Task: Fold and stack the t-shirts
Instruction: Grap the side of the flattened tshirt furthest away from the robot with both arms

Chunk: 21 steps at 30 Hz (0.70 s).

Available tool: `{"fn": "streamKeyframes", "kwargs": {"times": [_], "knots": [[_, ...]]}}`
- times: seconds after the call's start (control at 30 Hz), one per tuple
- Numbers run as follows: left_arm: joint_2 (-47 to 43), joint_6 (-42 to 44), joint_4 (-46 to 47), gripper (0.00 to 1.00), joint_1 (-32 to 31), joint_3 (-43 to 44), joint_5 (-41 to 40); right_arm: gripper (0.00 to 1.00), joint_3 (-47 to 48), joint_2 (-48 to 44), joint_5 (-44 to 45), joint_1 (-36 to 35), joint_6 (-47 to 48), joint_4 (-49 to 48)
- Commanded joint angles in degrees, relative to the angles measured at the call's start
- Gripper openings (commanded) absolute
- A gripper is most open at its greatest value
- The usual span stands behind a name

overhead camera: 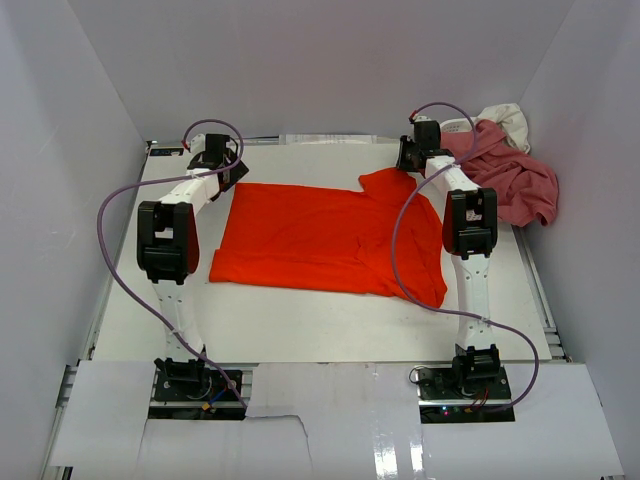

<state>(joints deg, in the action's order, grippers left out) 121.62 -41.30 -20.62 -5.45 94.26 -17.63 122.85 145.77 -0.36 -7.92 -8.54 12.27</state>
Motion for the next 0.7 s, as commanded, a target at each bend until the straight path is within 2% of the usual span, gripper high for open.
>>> {"fn": "streamKeyframes", "kwargs": {"times": [0.0,0.07,0.23,0.57,0.67], "knots": [[0.3,0.7,1.2,0.93,0.3,1.0,0.3,0.29,2.5,1.1,-1.1,0.3,0.0,-1.1],[0.3,0.7,1.4,0.93,0.3,0.9,0.6,0.20,2.4,1.0,-1.2,0.3,0.0,-1.0],[0.9,1.0,1.6,0.93,0.3,1.1,1.8,0.08,2.3,0.5,-1.4,0.5,0.0,-1.0],[5.4,2.4,1.5,0.93,0.4,4.1,6.2,0.08,-1.5,-3.8,-2.4,0.7,-0.4,-3.7],[6.3,2.3,1.5,0.89,0.4,4.9,6.1,0.08,-1.6,-4.5,-2.8,0.8,-0.3,-3.6]]}}
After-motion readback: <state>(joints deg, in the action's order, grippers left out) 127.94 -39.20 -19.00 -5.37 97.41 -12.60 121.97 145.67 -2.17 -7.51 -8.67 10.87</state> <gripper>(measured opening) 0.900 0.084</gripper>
